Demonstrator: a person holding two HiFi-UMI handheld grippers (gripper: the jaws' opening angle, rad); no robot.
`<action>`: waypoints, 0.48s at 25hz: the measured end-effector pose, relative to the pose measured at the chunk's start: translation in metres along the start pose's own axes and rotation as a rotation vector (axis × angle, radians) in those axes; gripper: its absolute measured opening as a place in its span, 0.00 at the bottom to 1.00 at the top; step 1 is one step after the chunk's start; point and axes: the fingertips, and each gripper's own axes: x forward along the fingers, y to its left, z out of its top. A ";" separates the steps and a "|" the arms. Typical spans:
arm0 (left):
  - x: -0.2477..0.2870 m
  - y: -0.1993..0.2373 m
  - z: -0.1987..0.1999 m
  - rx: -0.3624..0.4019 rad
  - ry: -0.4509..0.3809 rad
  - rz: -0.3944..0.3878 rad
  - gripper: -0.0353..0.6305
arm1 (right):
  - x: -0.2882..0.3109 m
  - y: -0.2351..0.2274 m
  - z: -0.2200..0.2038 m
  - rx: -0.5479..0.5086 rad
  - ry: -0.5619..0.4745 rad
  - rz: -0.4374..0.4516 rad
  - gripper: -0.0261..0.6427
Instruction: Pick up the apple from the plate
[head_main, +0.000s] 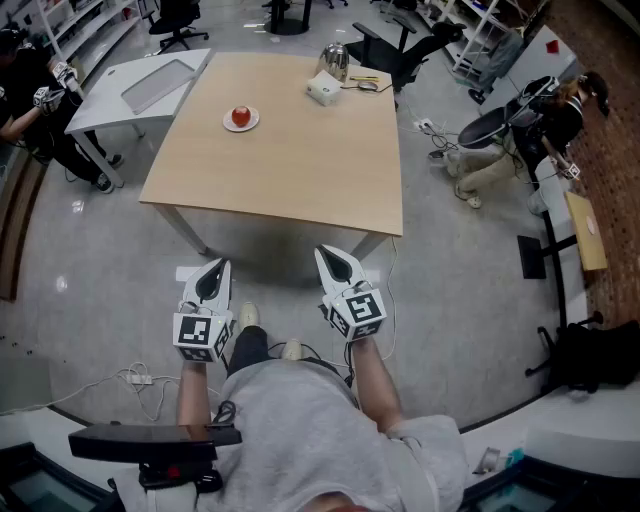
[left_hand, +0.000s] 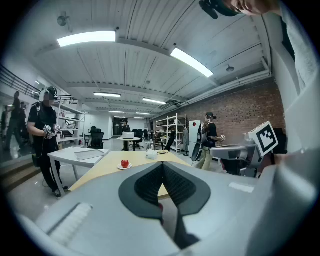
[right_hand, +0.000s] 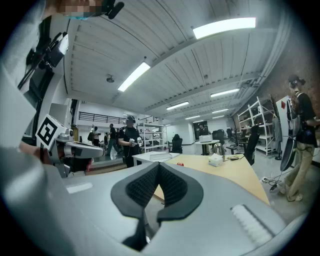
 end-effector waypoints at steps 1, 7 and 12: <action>0.001 0.000 0.000 0.002 0.001 0.000 0.08 | 0.001 -0.001 0.000 0.001 -0.002 0.000 0.05; 0.009 0.002 0.000 0.002 0.002 -0.001 0.08 | 0.007 -0.007 0.000 0.000 0.001 0.001 0.05; 0.015 0.009 -0.002 -0.001 0.015 -0.001 0.08 | 0.016 -0.002 0.003 0.007 -0.009 0.032 0.05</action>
